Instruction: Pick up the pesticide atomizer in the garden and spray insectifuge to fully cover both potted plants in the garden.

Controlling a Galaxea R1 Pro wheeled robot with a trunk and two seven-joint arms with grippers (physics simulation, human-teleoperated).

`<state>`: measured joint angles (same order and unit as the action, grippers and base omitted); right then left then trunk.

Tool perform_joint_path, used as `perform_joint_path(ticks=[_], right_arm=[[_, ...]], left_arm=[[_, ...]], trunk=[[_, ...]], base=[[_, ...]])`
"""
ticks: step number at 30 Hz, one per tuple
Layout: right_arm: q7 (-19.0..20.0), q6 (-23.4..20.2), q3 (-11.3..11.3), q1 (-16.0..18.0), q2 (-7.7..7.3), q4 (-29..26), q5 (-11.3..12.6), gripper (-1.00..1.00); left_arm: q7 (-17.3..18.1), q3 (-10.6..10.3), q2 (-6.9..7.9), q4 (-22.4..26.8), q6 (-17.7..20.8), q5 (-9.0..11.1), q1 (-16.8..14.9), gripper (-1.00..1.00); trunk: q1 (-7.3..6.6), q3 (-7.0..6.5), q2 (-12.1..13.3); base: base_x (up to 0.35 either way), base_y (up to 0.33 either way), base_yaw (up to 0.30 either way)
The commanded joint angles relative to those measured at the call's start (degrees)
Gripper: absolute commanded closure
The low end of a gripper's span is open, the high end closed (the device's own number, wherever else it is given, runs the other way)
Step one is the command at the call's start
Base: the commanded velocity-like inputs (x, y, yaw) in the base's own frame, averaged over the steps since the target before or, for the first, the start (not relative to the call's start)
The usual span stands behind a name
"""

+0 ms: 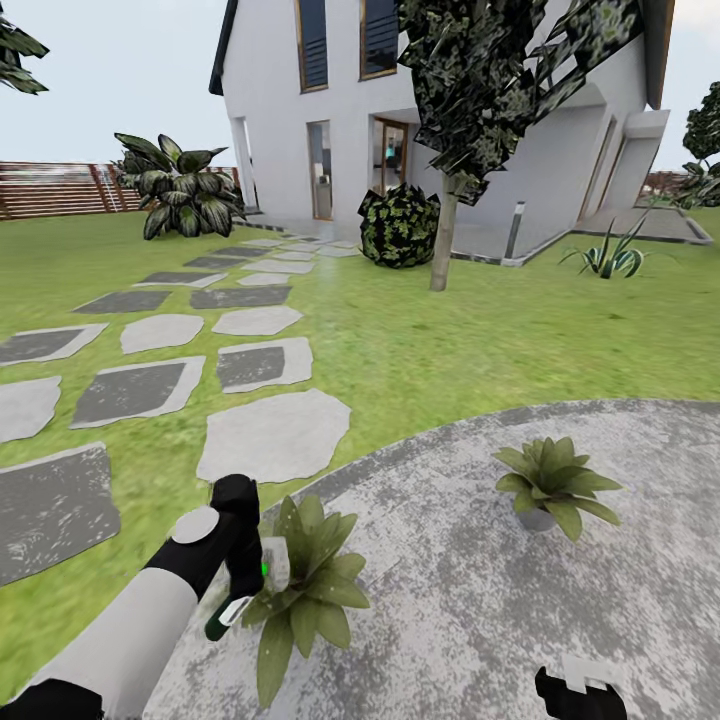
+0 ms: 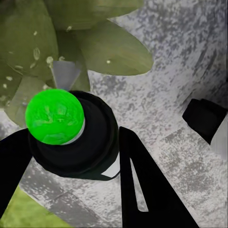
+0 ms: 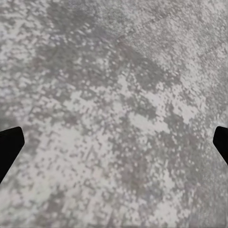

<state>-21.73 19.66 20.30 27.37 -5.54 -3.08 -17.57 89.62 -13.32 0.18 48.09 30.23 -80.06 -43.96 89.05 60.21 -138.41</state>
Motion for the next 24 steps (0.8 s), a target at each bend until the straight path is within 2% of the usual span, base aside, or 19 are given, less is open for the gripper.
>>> perform_joint_path(ticks=[1, 3, 6, 7, 10, 13, 14, 17, 24], right_arm=[[-0.2, 0.2, 0.5, 0.0, 0.00, 0.1, -0.6, -1.00], [-0.2, 0.2, 0.5, 0.0, 0.00, 0.1, -0.6, -1.00], [-0.2, 0.2, 0.5, 0.0, 0.00, 0.1, -0.6, -1.00], [-0.2, 0.2, 0.5, 0.0, 0.00, 0.2, -0.6, -1.00], [-0.2, 0.2, 0.5, 0.0, -0.03, 0.2, -0.6, -1.00], [-0.2, 0.2, 0.4, 0.0, -0.15, 0.2, -0.6, -1.00], [-0.2, 0.2, 0.4, 0.0, -0.16, 0.2, -0.6, -1.00], [-0.2, 0.2, 0.4, 0.0, -0.17, 0.2, -0.7, -1.00], [-0.2, 0.2, 0.4, 0.0, -0.18, 0.2, -0.7, -1.00]], left_arm=[[0.4, -0.2, -1.65, 0.1, 0.6, -0.4, -0.4, 1.00], [0.4, -0.4, -2.70, 0.1, 0.5, -0.5, -0.5, 1.00], [0.4, -0.3, -2.26, 0.1, 0.4, -0.5, -1.3, 1.00], [0.4, -0.3, -1.71, 0.1, 0.3, -0.5, -1.9, 1.00], [0.4, -0.1, 2.06, 0.0, 0.4, -0.5, -4.2, 1.00], [0.4, -0.1, 4.33, 0.0, 0.2, -0.5, -5.2, 1.00], [0.4, -0.1, 4.58, 0.0, 0.2, -0.5, -5.3, 1.00], [0.4, -0.2, 4.72, 0.0, 0.2, -0.4, -5.5, 1.00], [0.4, -0.5, 4.22, 0.1, 0.3, -0.5, -5.6, 1.00]], trunk=[[-0.01, 0.05, 0.0], [-0.01, 0.05, 0.0], [-0.01, 0.05, 0.0], [-0.01, 0.05, 0.0], [-0.01, 0.05, 0.0], [-0.01, 0.05, 0.0], [-0.01, 0.05, 0.0], [-0.01, 0.05, 0.0], [-0.01, 0.05, 0.0]], base=[[0.000, 0.000, 0.000], [0.000, 0.000, 0.000], [0.000, 0.000, 0.000], [0.000, 0.000, 0.000], [0.000, 0.000, 0.000], [0.000, 0.000, 0.000], [0.000, 0.000, 0.000], [0.058, 0.037, 0.000], [0.265, 0.178, 0.000]])
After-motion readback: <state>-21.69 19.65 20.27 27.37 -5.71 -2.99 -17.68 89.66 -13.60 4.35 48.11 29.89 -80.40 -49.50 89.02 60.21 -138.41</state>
